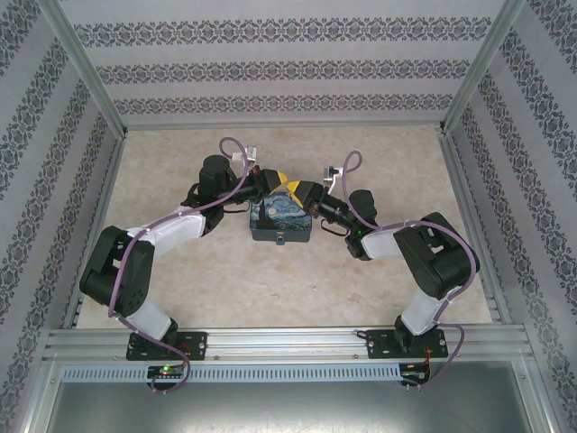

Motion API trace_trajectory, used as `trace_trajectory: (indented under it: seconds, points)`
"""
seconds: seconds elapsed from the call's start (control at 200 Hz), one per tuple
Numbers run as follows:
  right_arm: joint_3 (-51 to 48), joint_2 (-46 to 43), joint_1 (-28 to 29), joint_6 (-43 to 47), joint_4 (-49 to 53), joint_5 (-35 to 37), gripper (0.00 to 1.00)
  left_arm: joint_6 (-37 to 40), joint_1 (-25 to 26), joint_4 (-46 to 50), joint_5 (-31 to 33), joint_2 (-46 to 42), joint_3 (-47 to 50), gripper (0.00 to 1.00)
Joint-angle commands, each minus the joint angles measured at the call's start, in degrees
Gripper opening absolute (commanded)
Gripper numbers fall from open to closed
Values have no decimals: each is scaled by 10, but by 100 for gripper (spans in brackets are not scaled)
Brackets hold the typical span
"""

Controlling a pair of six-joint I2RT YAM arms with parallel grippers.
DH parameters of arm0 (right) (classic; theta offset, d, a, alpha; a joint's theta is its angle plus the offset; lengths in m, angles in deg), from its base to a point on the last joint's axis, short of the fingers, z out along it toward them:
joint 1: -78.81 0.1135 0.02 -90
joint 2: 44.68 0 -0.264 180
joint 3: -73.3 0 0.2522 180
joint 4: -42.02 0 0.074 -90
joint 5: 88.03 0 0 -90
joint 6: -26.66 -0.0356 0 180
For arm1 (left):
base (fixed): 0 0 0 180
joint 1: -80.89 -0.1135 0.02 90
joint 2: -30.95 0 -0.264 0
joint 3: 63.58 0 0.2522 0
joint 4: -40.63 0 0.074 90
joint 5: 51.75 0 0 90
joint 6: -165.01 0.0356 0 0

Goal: Unlock the padlock with the key

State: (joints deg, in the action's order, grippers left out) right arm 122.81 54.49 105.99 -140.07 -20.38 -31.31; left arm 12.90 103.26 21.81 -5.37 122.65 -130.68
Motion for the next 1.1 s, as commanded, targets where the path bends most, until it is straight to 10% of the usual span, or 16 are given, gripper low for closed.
trace_trajectory:
  seconds: [0.0,1.099]
  points:
    - [12,7,8,9,-32,13,34,-8,-3,-37,3,8,9,0]
    - [-2,15,13,4,-32,20,16,-14,-3,-44,15,22,7,0]
